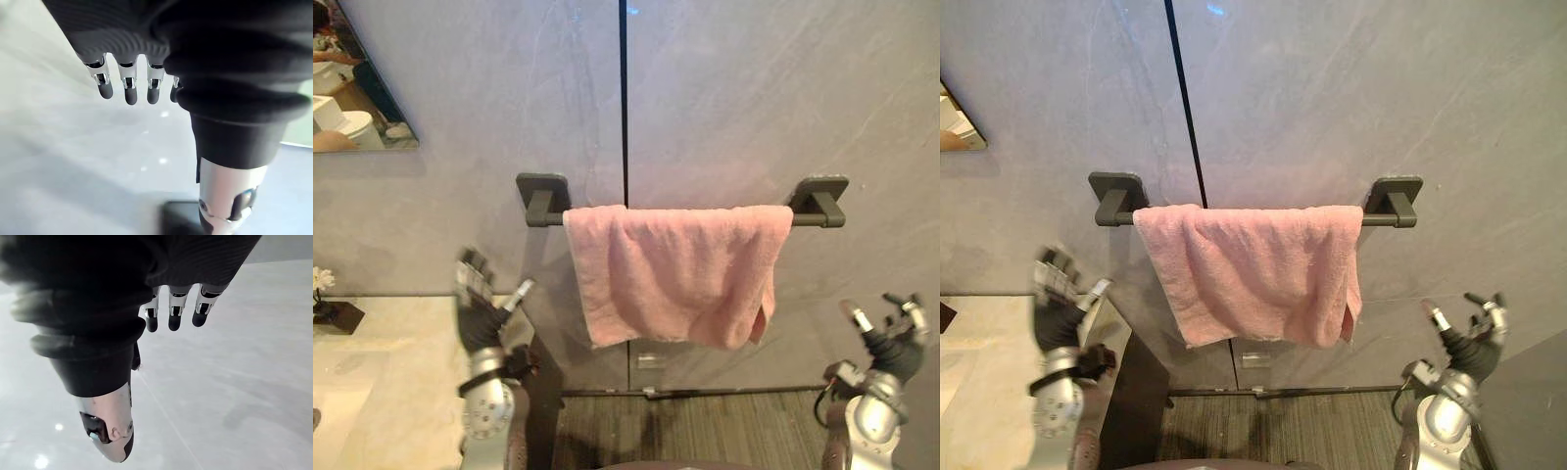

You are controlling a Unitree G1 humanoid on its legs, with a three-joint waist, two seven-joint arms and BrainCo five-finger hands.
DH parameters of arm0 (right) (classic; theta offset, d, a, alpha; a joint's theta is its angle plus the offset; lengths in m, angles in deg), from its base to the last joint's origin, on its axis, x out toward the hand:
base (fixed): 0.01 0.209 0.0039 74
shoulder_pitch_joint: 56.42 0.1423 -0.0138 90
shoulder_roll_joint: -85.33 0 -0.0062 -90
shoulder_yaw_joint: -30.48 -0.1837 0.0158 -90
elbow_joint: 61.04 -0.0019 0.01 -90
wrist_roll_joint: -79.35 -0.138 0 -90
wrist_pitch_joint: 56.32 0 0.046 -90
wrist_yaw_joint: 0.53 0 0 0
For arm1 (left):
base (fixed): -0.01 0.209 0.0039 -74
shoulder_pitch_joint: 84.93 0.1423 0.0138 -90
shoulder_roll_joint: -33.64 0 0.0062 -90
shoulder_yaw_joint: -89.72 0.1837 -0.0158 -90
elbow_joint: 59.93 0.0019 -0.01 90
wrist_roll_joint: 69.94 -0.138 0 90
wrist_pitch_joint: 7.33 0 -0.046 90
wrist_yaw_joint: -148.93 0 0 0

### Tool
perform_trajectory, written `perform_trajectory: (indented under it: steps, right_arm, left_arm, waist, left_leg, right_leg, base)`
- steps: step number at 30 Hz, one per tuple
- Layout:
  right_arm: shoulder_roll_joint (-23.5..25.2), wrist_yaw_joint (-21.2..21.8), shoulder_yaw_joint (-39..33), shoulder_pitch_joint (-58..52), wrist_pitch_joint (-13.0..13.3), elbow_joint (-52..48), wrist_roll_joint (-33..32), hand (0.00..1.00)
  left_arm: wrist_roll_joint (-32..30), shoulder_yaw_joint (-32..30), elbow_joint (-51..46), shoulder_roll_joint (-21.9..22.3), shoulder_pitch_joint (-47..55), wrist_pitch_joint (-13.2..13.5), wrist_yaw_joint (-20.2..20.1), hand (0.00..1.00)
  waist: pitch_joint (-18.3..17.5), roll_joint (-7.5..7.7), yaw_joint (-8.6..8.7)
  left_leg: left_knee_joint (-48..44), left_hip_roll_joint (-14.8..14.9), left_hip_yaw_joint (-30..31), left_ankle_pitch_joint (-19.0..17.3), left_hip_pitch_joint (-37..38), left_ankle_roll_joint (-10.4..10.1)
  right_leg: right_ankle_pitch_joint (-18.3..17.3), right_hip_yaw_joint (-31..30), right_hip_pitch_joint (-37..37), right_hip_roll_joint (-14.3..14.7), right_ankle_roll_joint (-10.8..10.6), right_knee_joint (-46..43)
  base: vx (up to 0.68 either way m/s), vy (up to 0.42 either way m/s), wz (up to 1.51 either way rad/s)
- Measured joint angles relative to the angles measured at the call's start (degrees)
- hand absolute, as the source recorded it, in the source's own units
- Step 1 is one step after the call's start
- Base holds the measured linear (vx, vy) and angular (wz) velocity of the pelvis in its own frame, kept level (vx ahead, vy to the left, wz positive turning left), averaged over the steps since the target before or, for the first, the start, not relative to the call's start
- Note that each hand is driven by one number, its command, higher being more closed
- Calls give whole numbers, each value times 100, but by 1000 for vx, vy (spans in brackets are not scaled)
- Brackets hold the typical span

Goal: Organize washtable

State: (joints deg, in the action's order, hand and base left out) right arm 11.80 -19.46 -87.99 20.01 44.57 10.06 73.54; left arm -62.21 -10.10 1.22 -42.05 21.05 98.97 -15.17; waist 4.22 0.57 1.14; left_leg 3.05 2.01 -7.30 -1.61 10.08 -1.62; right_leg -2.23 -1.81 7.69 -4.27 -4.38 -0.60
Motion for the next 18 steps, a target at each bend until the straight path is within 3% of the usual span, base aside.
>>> perform_trajectory:
  steps: [3,8,13,18]
  right_arm:
    - [-333,32,-78,287,202,-810,194,0]
    - [-1201,313,208,990,848,-1588,112,0]
    - [-1881,1190,1447,1830,1320,-1725,-1070,0]
    - [-2478,2421,3351,2385,1307,-1747,-2535,0]
  left_arm:
    - [-8,-219,-601,-227,-144,251,75,0]
    - [176,-32,-1292,-822,-425,572,-108,0]
    - [1128,930,-1444,-1378,-1000,841,-864,0]
    - [2131,2212,-855,-2008,-1266,646,-1896,0]
  waist:
    - [-74,-109,31]
    - [-163,-173,98]
    - [-220,-197,110]
    - [-256,-196,79]
  left_leg:
    - [-8,-9,-7,-41,50,11]
    - [0,-6,-7,-53,69,-23]
    - [-8,-11,-11,-30,79,0]
    - [-18,-22,-1,-29,78,1]
  right_leg:
    - [-2,-27,15,-1,-3,-1]
    - [-4,-22,13,5,-6,-10]
    - [14,-30,17,7,-7,-23]
    - [16,-29,24,18,-4,-26]
  base:
    - [-67,-17,-5]
    - [-63,-29,0]
    - [-15,-11,-1]
    - [0,0,0]
